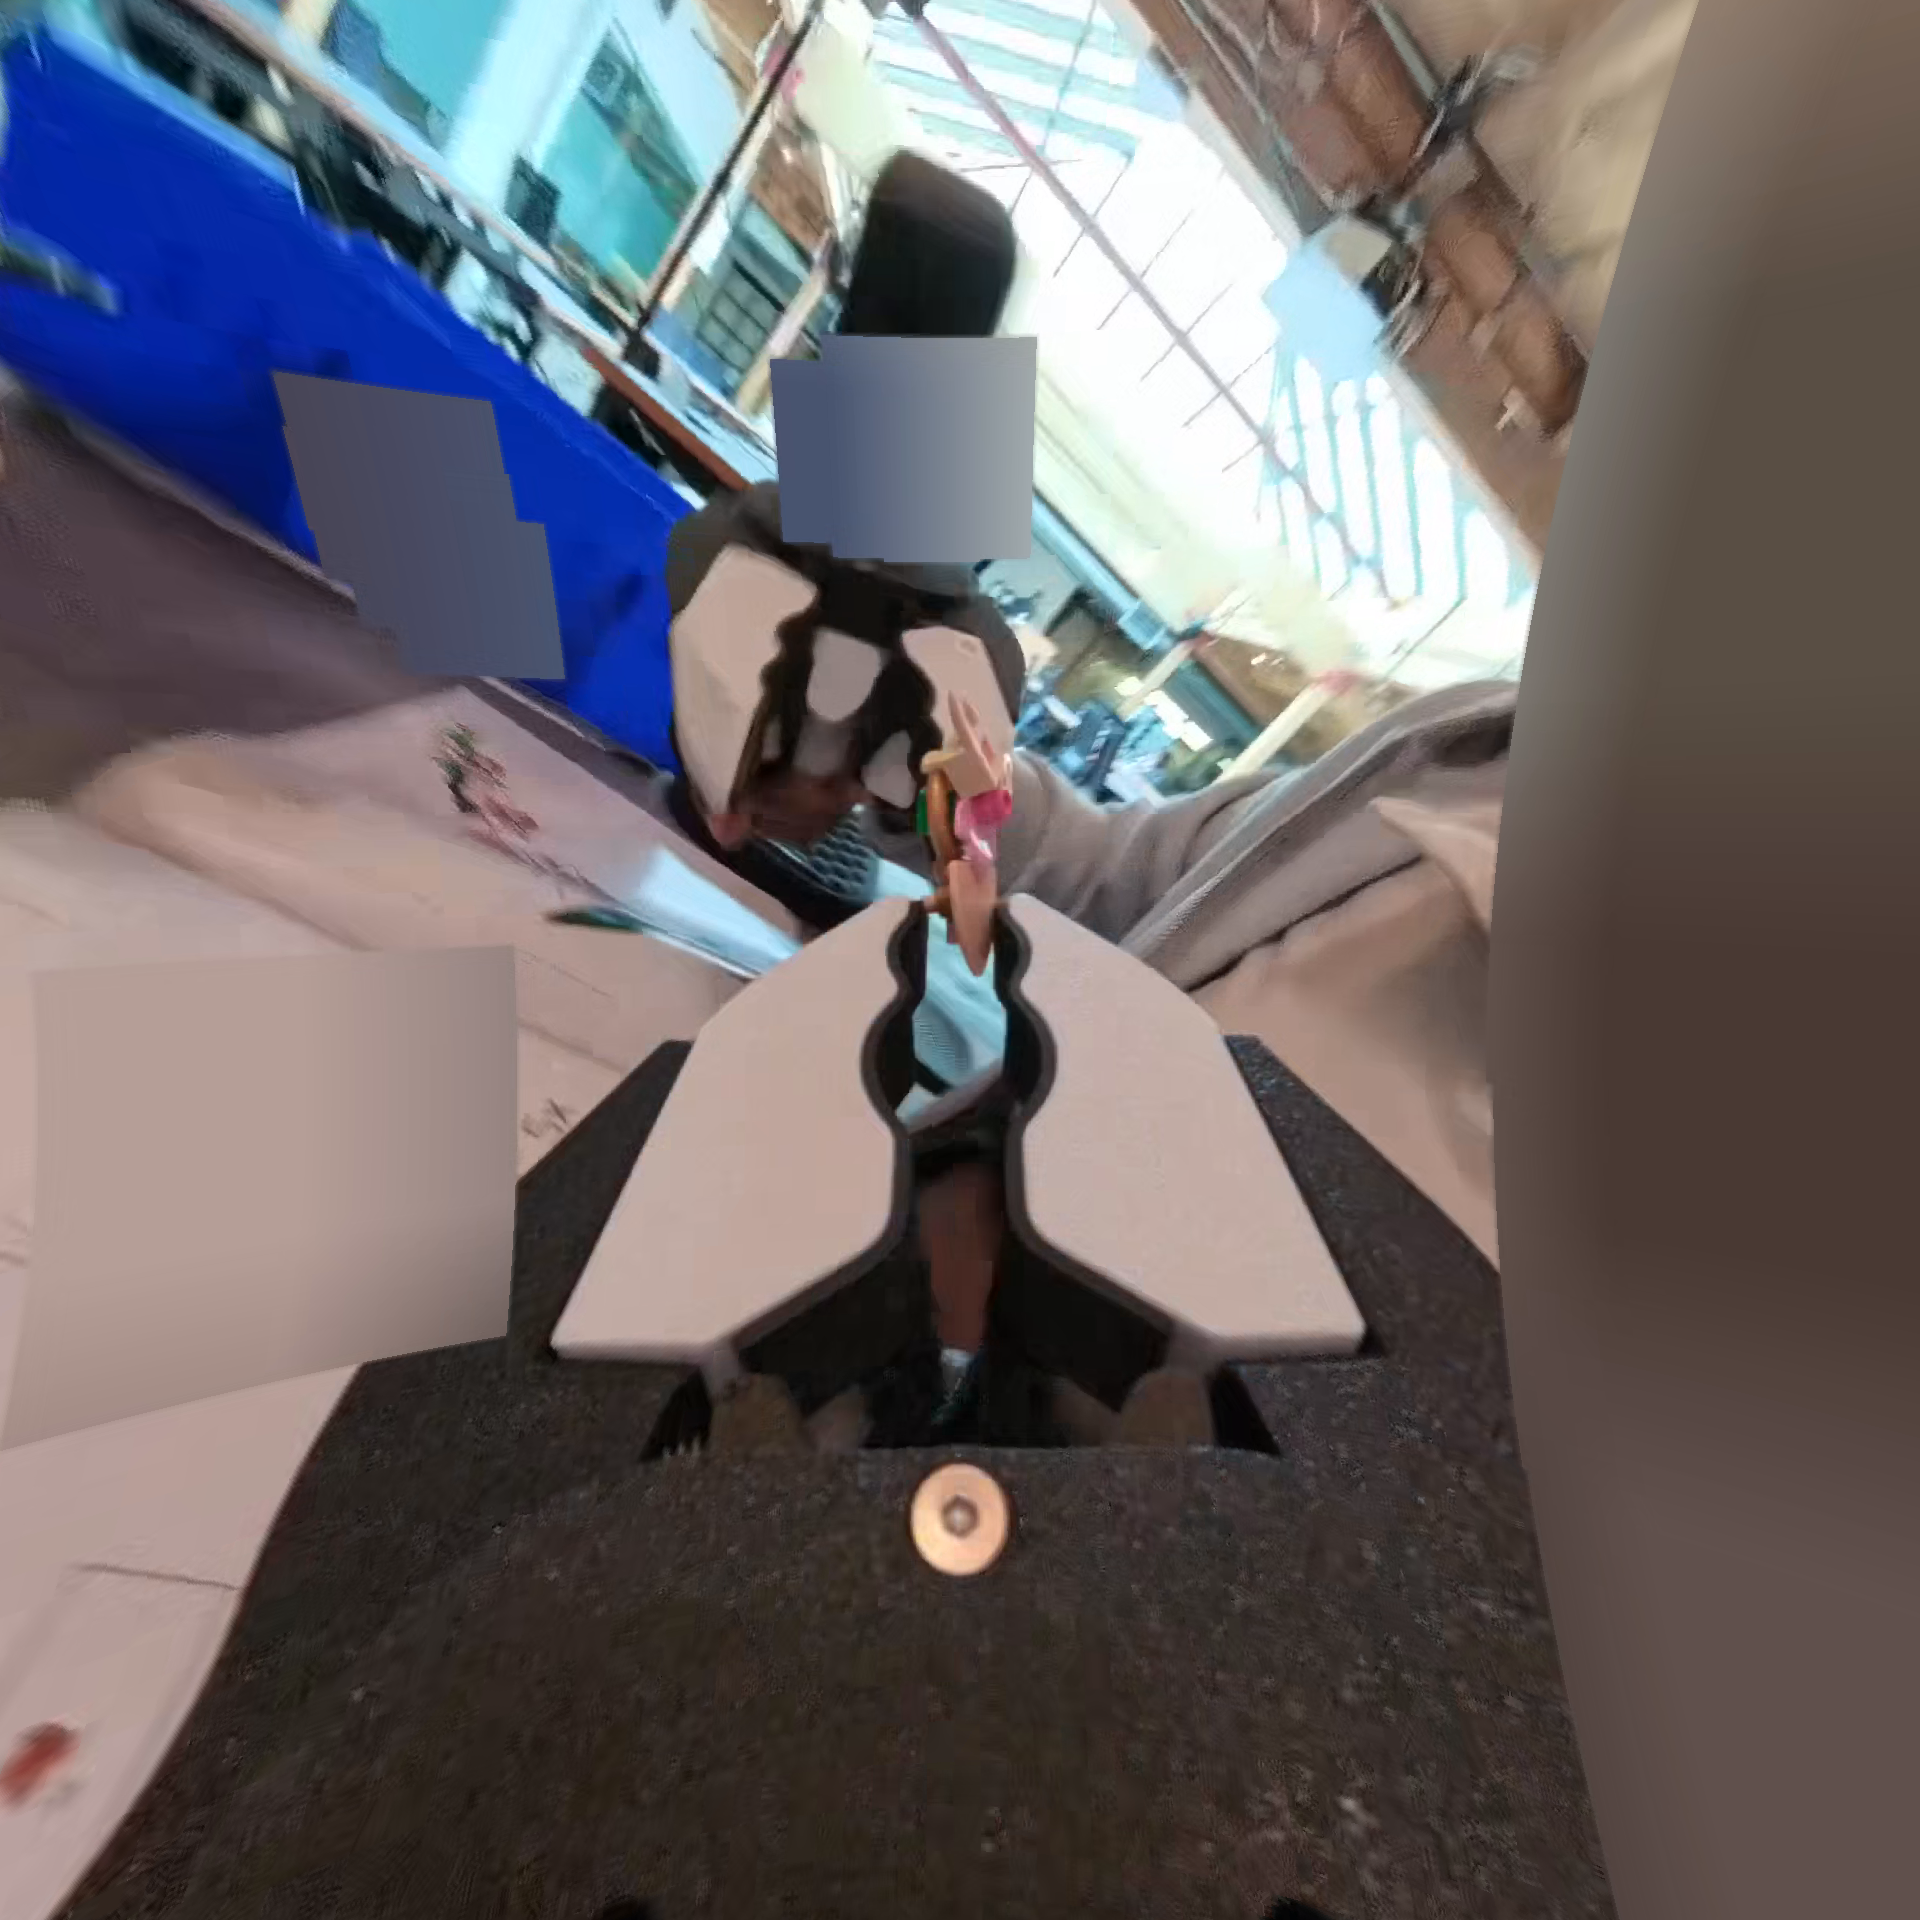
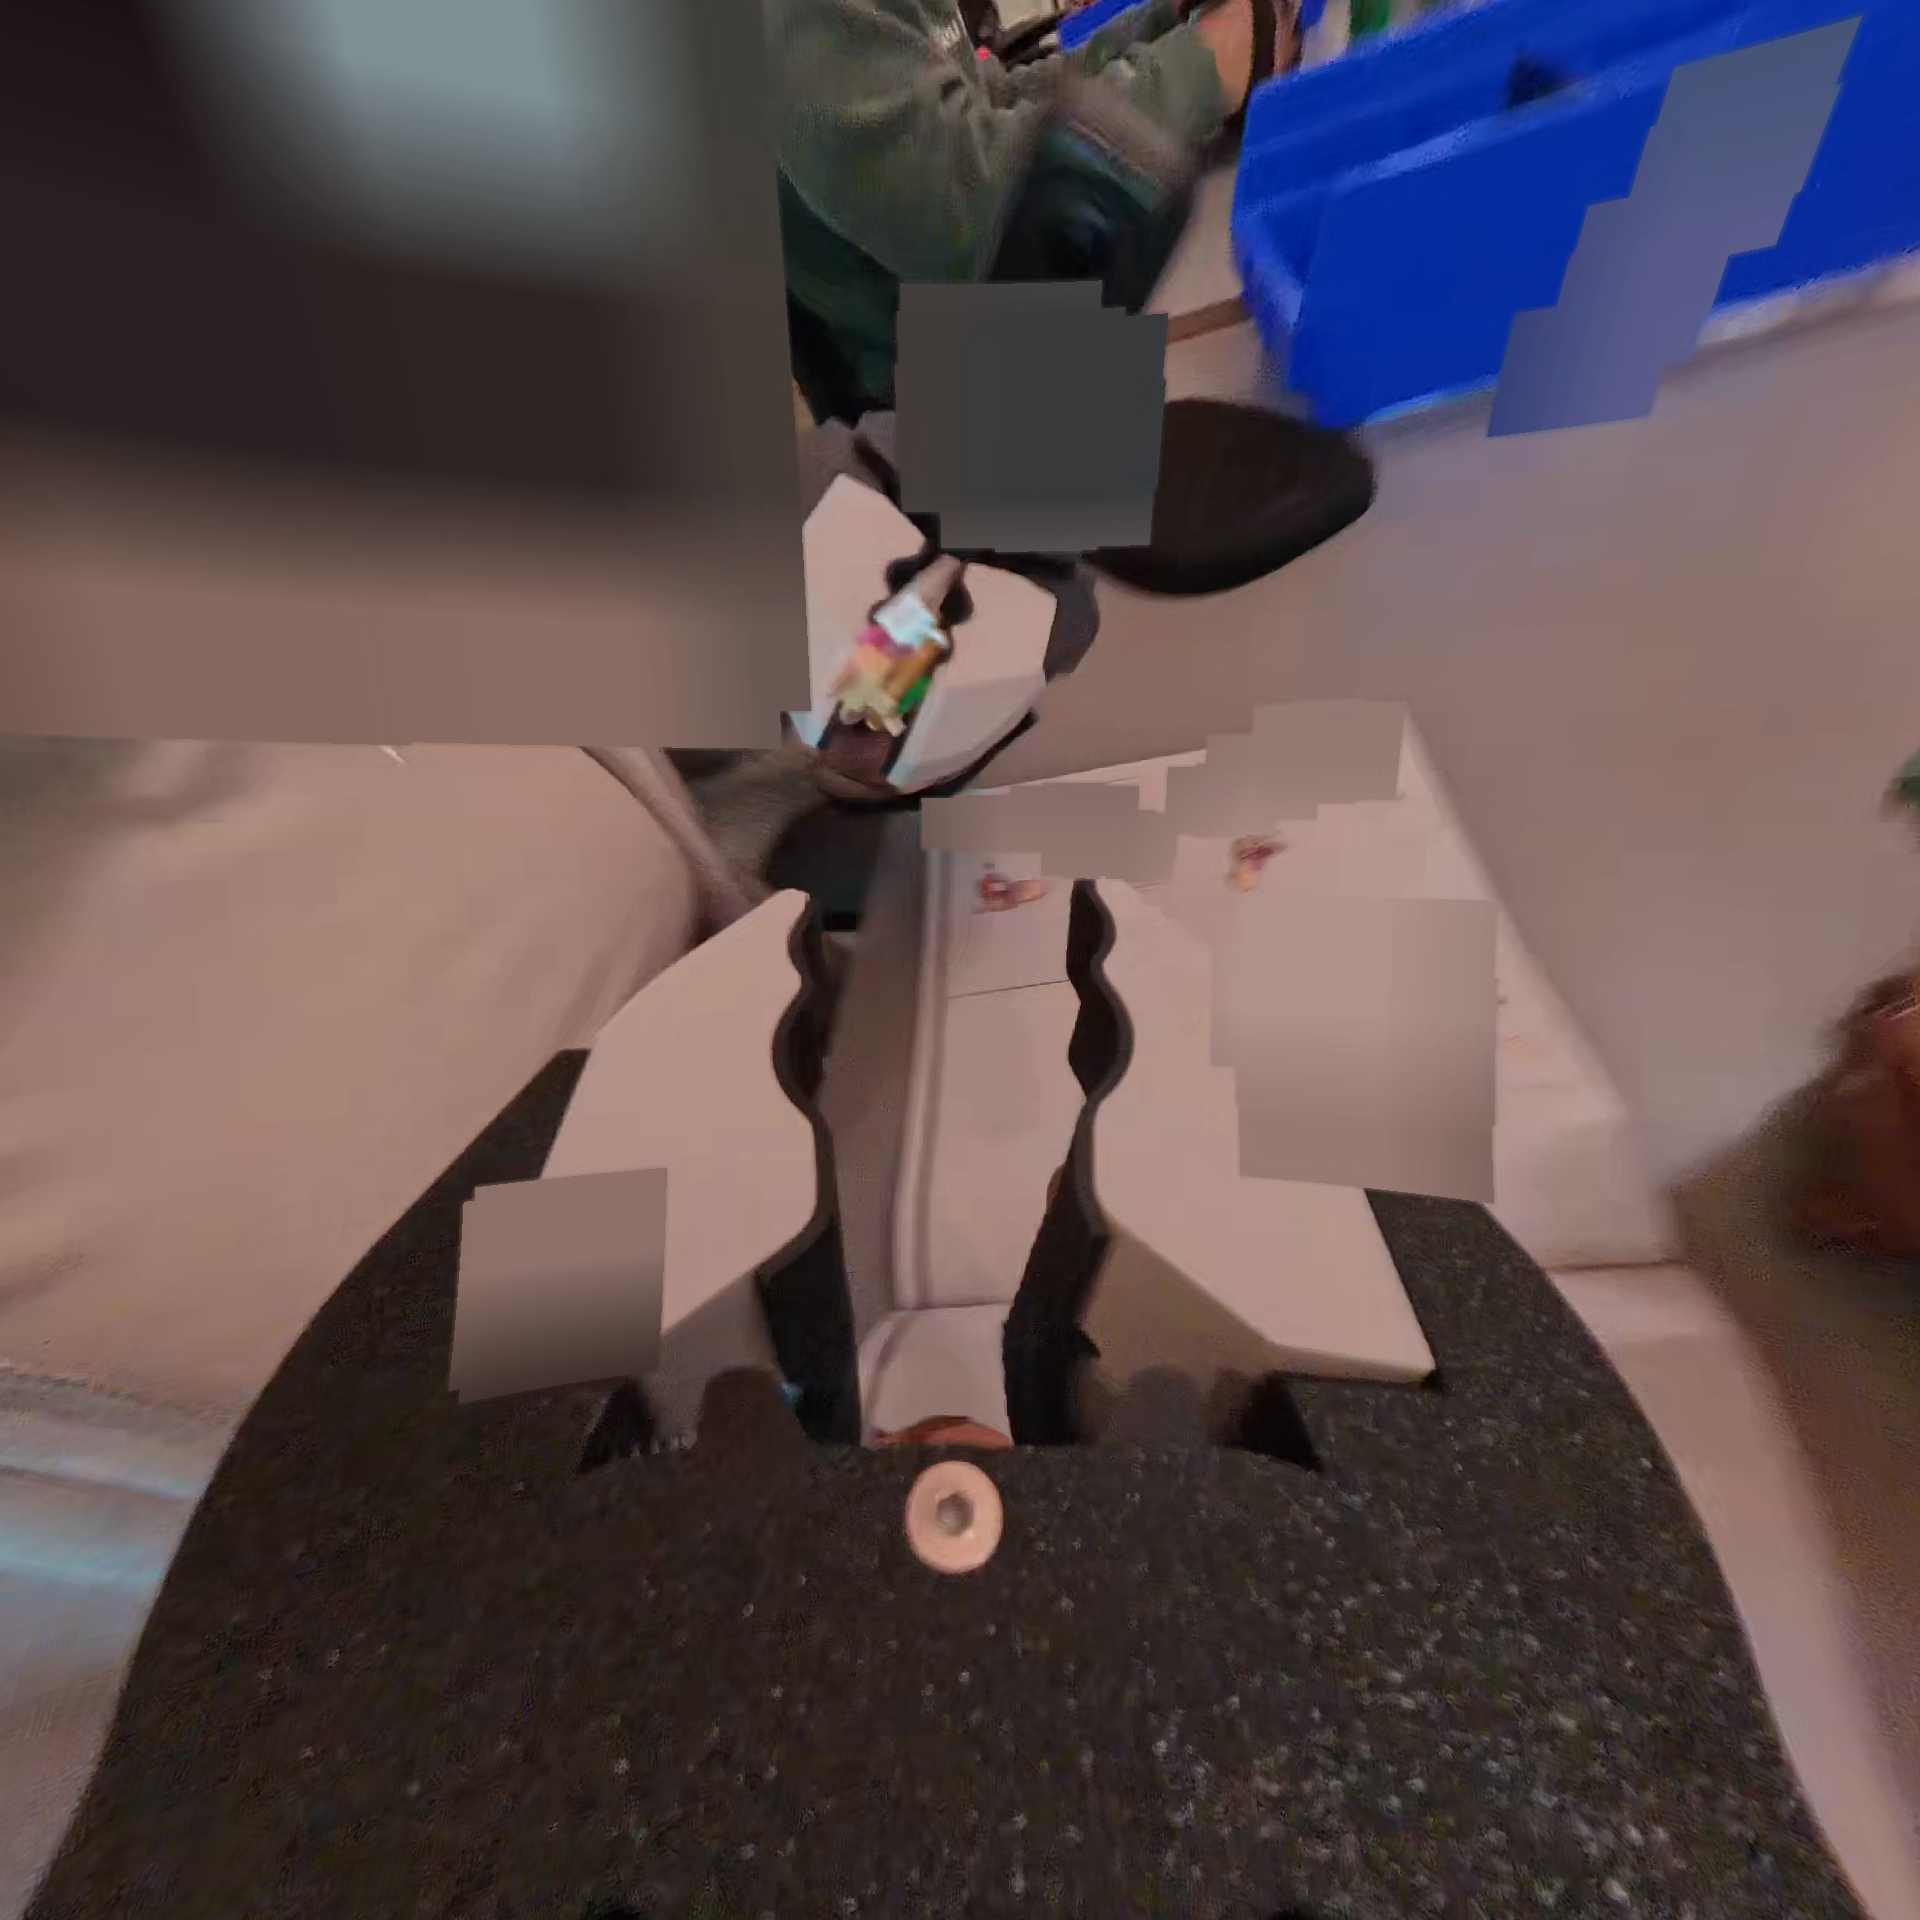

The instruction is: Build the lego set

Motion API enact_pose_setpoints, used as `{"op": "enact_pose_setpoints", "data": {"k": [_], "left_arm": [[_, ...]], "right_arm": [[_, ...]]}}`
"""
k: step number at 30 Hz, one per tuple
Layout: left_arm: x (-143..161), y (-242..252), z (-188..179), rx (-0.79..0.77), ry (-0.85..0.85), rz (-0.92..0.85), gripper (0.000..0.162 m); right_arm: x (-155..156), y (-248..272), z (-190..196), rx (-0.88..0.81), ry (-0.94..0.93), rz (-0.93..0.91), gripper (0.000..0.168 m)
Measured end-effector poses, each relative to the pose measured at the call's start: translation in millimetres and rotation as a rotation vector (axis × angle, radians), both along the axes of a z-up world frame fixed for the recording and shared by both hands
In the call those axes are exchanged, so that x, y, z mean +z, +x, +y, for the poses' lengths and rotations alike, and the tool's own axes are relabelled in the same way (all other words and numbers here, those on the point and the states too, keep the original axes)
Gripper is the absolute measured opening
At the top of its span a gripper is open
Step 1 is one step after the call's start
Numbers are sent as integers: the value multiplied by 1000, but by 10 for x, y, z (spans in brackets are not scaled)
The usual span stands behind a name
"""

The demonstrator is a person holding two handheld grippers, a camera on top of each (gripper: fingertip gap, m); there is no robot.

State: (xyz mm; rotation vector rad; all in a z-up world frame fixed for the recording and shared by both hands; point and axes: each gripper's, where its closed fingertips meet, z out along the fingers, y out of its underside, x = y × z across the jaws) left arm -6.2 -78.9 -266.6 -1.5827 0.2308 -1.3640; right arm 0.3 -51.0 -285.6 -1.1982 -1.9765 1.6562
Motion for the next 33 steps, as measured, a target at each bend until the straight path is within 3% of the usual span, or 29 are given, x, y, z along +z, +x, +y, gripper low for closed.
{"op": "enact_pose_setpoints", "data": {"k": [4,11,17,19,25,30,33], "left_arm": [[-146,57,-72,-128,-191,-97,11],[-401,219,-170,-229,-315,59,11],[-457,268,-195,-281,-343,103,11],[-470,270,-188,-288,-348,102,11],[-460,272,-178,-300,-343,87,11],[-414,235,-259,-304,-297,90,40],[-450,-17,-281,-141,-216,205,43]], "right_arm": [[143,46,-179,79,206,196,51],[-102,51,-330,294,355,116,55],[-241,42,-394,345,418,129,47],[-247,34,-402,341,435,155,39],[-235,37,-382,314,426,195,38],[-178,6,-267,207,390,232,38],[-186,-23,-102,86,363,227,38]]}}
